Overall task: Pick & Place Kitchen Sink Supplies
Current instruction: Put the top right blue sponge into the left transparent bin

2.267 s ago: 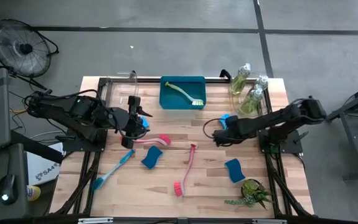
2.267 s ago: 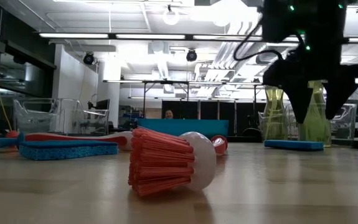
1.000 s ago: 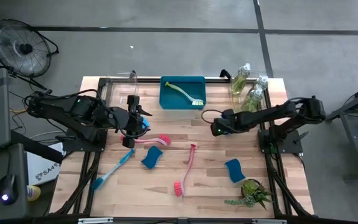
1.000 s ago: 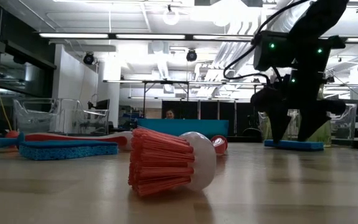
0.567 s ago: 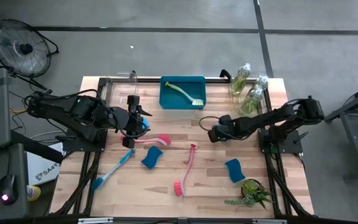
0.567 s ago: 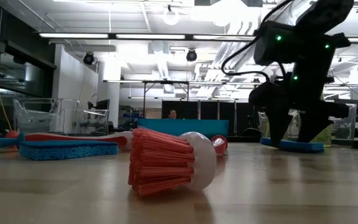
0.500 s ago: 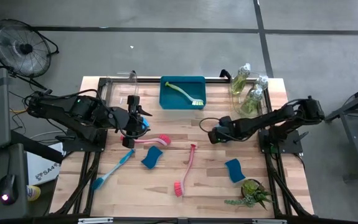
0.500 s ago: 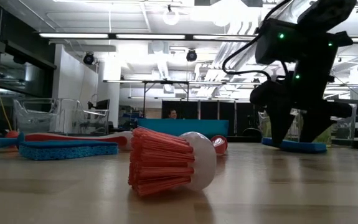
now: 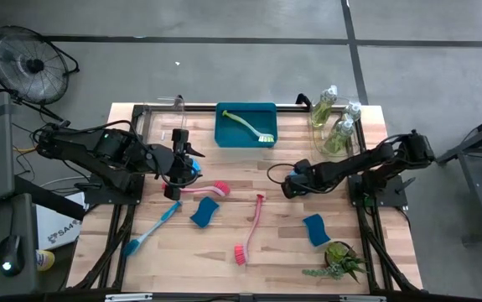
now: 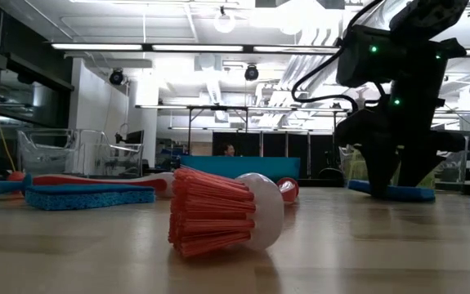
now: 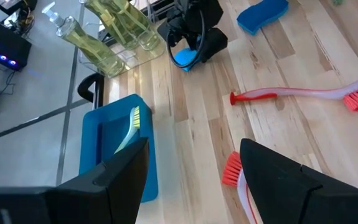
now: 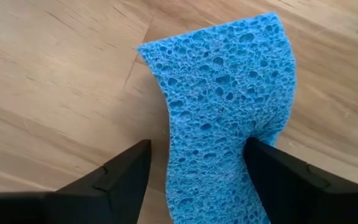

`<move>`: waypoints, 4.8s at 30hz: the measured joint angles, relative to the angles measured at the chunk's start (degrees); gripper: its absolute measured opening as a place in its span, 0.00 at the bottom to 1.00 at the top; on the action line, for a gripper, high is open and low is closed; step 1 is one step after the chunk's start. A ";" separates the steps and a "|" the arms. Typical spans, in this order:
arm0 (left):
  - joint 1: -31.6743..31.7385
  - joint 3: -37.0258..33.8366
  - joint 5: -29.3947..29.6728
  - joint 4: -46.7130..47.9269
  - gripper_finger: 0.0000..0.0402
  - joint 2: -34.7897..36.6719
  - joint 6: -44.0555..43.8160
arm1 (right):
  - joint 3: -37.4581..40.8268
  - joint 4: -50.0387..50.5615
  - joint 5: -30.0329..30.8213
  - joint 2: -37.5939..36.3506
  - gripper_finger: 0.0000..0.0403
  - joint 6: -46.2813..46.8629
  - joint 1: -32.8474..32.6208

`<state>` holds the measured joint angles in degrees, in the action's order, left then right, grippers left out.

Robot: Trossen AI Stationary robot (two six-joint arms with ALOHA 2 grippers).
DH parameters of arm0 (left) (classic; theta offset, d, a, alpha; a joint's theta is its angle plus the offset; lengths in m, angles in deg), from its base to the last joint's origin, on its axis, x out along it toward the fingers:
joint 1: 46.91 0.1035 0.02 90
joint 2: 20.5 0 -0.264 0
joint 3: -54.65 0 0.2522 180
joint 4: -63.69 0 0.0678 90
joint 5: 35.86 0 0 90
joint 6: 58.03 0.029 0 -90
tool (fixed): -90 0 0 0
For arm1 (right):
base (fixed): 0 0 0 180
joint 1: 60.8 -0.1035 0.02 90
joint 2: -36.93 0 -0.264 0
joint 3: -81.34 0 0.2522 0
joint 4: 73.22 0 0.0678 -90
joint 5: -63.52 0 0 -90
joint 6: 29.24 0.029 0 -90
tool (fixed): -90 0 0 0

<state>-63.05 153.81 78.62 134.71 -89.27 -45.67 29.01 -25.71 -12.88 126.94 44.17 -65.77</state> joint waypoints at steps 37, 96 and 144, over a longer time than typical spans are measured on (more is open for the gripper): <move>0.00 0.00 1.53 -0.33 0.61 0.00 -0.15 | -11.45 3.71 -0.45 0.90 0.03 -9.00 -1.64; 25.51 0.00 -62.97 -61.61 0.61 -16.52 2.02 | -39.26 -10.59 -25.35 -20.82 0.02 -66.73 4.16; 26.52 -0.02 -52.70 -54.80 0.01 -15.13 9.09 | -39.26 -9.79 -20.56 -26.42 0.46 -66.37 7.21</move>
<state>-36.53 153.79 25.93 79.91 -104.40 -36.58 -10.24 -35.50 -33.44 100.52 -22.20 -58.56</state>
